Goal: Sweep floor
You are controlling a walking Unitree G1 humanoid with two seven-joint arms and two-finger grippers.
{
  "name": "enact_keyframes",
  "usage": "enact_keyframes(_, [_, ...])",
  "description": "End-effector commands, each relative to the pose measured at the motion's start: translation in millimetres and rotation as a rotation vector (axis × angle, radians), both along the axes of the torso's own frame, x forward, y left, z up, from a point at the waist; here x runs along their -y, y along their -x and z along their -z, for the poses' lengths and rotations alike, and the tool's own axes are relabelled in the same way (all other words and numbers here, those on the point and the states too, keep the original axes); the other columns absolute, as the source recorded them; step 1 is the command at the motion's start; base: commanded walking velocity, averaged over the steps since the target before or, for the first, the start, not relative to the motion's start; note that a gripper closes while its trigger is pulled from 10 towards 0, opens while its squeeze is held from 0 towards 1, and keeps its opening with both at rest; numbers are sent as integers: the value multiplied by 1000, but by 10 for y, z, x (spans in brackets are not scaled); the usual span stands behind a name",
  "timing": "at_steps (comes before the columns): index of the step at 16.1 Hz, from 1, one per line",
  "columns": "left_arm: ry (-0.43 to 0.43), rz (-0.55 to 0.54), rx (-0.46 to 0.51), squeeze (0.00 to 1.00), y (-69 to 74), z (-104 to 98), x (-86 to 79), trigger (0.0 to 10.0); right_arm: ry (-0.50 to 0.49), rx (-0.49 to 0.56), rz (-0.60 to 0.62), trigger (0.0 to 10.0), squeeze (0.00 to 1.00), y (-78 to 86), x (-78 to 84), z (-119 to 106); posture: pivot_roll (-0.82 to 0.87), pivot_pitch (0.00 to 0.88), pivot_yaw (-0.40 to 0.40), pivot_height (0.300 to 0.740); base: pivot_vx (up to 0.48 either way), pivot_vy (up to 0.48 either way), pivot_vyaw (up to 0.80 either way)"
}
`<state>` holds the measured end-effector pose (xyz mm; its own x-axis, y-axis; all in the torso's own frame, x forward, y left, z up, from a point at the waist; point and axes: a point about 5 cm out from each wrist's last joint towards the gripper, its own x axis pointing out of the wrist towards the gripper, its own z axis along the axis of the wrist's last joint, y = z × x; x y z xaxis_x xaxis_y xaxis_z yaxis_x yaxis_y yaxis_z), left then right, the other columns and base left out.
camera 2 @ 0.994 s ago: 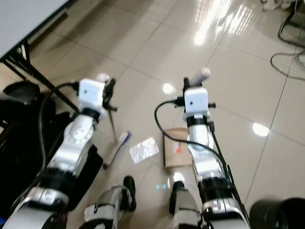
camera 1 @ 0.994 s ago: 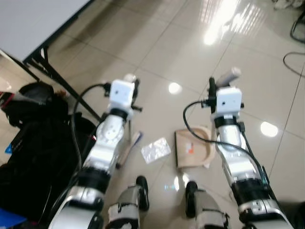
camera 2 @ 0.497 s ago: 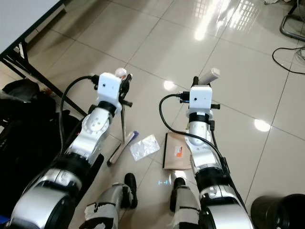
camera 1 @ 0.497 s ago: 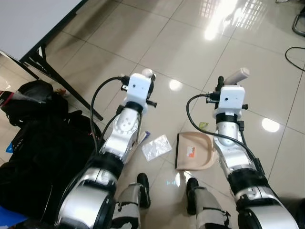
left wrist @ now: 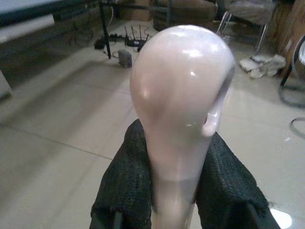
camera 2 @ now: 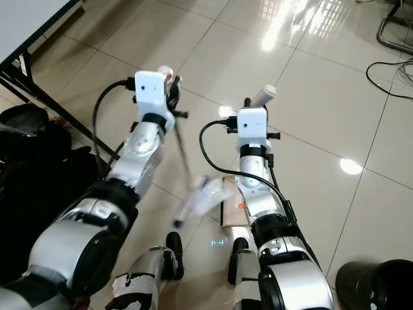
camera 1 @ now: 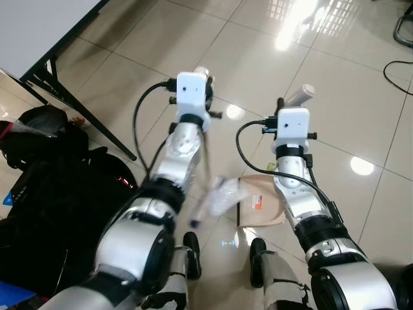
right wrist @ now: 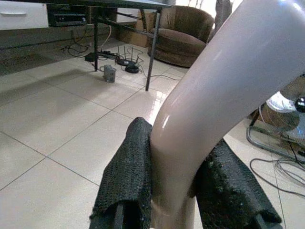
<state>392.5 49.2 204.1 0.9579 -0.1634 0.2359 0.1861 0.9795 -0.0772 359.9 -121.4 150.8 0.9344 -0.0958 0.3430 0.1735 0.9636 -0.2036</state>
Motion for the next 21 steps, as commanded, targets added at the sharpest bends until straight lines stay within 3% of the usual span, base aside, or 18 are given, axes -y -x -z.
enact_keyframes(1, [132,19,-16,0,-15,-102,96,10000,6,-178,-15,10000,0,87,-74,382,67,416,108,740,0,0,0])
enact_keyframes(7, [387,53,48,0,-81,-565,144,10000,-14,-193,-14,10000,0,96,-69,411,63,404,103,740,0,0,0])
enact_keyframes(11, [245,122,162,0,-108,-770,44,10000,-70,-174,-47,10000,0,59,-101,331,66,368,92,740,0,0,0])
enact_keyframes(14, [182,182,242,0,-132,-981,-120,10000,-117,-146,-69,10000,0,4,-97,213,66,342,81,740,0,0,0])
enact_keyframes(16, [180,198,273,0,-156,-1139,-279,10000,-131,-129,-73,10000,0,-22,-65,152,68,320,76,740,0,0,0])
enact_keyframes(18, [150,199,325,0,-164,-1333,-614,10000,-151,-108,-70,10000,0,-49,18,84,53,266,70,740,0,0,0])
enact_keyframes(21, [3,145,315,0,-159,-1190,-935,10000,-185,-79,-60,10000,0,-47,110,12,35,216,64,740,0,0,0])
